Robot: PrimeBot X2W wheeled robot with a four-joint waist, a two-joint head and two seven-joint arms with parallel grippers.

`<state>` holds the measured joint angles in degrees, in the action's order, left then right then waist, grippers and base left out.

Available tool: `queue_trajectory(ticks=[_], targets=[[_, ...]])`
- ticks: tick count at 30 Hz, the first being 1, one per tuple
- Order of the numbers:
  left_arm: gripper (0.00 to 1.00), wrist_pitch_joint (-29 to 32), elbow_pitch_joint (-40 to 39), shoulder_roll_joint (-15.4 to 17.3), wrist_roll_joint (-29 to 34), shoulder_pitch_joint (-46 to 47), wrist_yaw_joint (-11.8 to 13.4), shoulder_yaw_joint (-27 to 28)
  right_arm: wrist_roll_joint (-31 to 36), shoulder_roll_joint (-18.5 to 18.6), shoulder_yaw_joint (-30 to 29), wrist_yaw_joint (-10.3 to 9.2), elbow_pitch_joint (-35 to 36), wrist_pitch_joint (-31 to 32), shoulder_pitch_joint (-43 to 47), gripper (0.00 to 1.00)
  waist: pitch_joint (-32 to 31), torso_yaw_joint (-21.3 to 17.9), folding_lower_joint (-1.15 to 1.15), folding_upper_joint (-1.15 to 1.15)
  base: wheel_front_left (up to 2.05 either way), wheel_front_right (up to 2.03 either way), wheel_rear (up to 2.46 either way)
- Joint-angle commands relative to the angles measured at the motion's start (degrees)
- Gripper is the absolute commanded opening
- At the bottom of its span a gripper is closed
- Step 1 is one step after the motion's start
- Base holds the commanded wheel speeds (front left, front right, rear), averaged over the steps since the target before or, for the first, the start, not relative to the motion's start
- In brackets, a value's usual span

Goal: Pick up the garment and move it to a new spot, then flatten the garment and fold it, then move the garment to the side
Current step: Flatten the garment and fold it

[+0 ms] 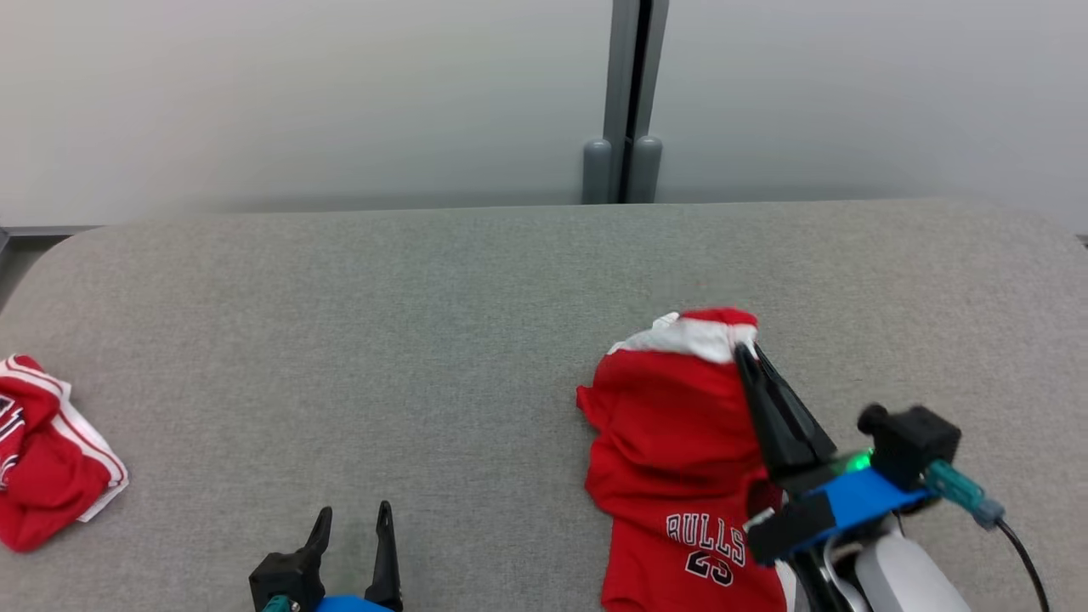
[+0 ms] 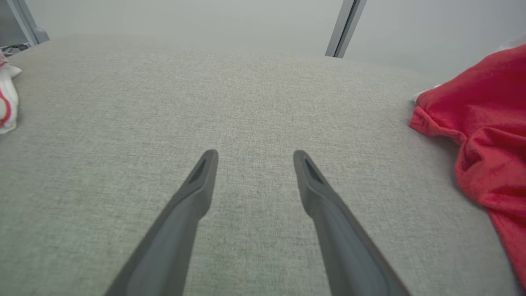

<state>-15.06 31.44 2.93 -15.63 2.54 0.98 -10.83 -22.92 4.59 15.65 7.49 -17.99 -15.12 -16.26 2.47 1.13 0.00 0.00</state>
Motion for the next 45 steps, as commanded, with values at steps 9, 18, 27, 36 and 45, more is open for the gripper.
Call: queue_trajectory(ticks=[9,18,27,36,45], targets=[[1.0,-0.2,-0.3,0.0,0.3,0.2,0.3,-0.2,1.3,2.0,-7.5,0.02,1.2,0.0,9.5,0.0,-0.4,-4.2,0.0,0.0,0.0,0.0,0.0],[1.0,-0.2,-0.1,-0.1,-0.5,0.9,0.1,-1.6,1.6,1.9,-7.3,0.02,5.1,0.0,2.6,0.0,-0.8,-3.4,0.0,0.0,0.0,0.0,0.0],[1.0,-0.2,0.5,-0.1,-1.9,2.0,0.1,-4.2,3.0,4.1,1.3,0.01,1.4,0.0,-18.9,0.0,-1.1,2.1,0.0,0.0,0.0,0.0,0.0],[1.0,-0.2,0.7,-0.1,-2.4,0.6,0.9,-5.2,0.5,0.1,7.9,0.01,0.2,0.0,-30.3,0.0,-1.9,7.4,0.0,0.0,0.0,0.0,0.0],[1.0,-0.2,0.6,-0.1,-3.6,0.4,1.1,-5.3,-0.8,3.1,10.8,0.01,0.6,0.0,-25.2,0.0,-1.7,4.7,0.0,0.0,0.0,0.0,0.0]])
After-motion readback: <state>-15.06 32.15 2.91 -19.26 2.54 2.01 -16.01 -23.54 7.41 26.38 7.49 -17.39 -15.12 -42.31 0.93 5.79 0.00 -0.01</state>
